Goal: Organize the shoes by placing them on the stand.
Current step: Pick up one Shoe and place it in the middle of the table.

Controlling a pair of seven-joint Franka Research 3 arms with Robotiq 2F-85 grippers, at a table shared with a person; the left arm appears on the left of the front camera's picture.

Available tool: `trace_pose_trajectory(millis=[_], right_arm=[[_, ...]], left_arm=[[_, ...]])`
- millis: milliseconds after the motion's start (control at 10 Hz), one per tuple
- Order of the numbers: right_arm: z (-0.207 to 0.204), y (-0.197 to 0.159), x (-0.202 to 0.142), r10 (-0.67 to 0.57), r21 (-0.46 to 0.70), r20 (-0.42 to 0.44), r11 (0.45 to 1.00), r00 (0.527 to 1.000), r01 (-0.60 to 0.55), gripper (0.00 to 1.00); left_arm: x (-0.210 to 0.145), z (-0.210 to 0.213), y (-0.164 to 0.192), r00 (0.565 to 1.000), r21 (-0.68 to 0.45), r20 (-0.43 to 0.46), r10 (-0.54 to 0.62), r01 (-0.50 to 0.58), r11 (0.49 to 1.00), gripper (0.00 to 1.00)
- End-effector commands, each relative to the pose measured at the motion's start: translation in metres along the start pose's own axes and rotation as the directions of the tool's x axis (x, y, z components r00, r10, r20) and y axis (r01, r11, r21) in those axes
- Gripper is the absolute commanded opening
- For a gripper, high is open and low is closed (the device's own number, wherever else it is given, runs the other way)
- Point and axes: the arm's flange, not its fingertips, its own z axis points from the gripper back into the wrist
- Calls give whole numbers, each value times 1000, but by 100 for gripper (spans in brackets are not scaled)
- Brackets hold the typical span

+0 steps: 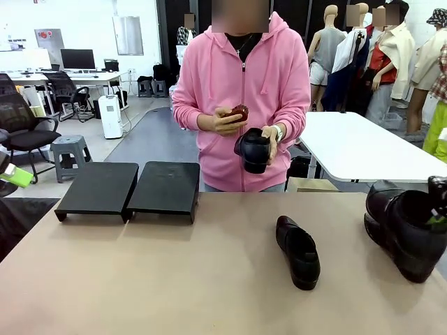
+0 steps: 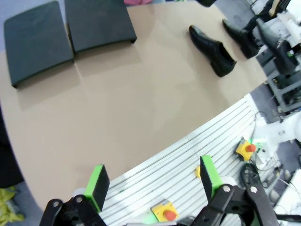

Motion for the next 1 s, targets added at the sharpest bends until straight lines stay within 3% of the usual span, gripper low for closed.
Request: trace_pose_trajectory(millis=[0,300,500,600,700,900], right_arm=[[-5,5,11,16,-22,-54,1000,998,-17,0],[-7,0,1,1,-9,-20,1000,1000,-1,0],[-22,64,3,65,-4,61,998,996,-65,0],[-19,88,-3,85,-91,164,993,983,-71,0],[-5,76,-1,50,-80,205,996,977,-35,0],[23,5,1,-166,-51,252,982,954,184,0]], left_arm=[[0,2,1,1000,-21,2,-7,7,1000,100],[0,2,1,1000,-21,2,-7,7,1000,100],[0,2,1,1000,-21,2,-7,7,1000,100],[0,2,1,1000,-21,2,-7,7,1000,100],[0,2,1,1000,-21,2,-7,7,1000,100],[0,2,1,1000,-21,2,-7,7,1000,100]])
